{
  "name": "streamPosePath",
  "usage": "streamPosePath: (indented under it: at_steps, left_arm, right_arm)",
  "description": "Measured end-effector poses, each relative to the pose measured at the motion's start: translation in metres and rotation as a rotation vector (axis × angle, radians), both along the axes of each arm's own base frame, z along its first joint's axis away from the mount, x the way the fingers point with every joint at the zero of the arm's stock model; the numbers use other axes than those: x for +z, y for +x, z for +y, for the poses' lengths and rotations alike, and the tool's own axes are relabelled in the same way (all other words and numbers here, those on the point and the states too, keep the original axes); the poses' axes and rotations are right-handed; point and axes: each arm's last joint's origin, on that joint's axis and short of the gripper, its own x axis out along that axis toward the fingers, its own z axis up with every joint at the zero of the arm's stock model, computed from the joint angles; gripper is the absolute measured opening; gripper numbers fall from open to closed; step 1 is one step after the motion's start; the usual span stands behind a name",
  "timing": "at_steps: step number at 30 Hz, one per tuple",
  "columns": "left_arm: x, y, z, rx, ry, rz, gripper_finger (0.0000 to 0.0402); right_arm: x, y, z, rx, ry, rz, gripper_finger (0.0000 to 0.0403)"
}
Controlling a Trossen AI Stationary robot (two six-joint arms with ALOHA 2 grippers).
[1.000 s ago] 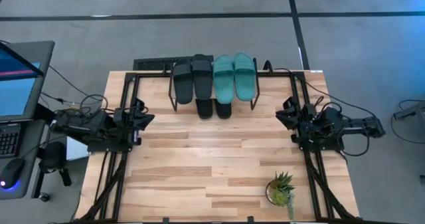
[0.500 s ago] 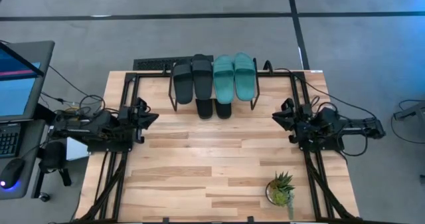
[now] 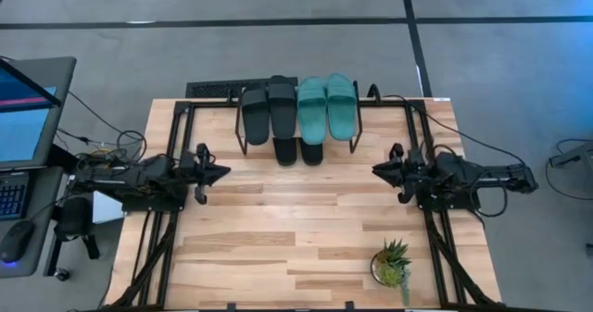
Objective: Pick and place slides into the shelf
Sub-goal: Return to Home Position
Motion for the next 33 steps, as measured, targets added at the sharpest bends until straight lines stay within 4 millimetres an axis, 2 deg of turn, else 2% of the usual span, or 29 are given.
streamPosePath:
  at_steps: [9,23,33]
  left_arm:
    - [-0.0046,0.0007,-0.0016,-0.055,-0.001,0.047,0.0]
    - [-0.0067,0.0009,-0.0047,-0.16,-0.007,0.068,0.0]
    - [-0.0068,0.0009,-0.0044,-0.153,-0.009,0.069,0.0]
  right_arm:
    - [-0.0089,0.0006,0.0022,0.077,0.012,0.092,0.0061]
    - [-0.0094,0.0009,0.0022,0.076,-0.005,0.099,0.0061]
    - [-0.0093,0.0009,0.0022,0.076,-0.007,0.098,0.0061]
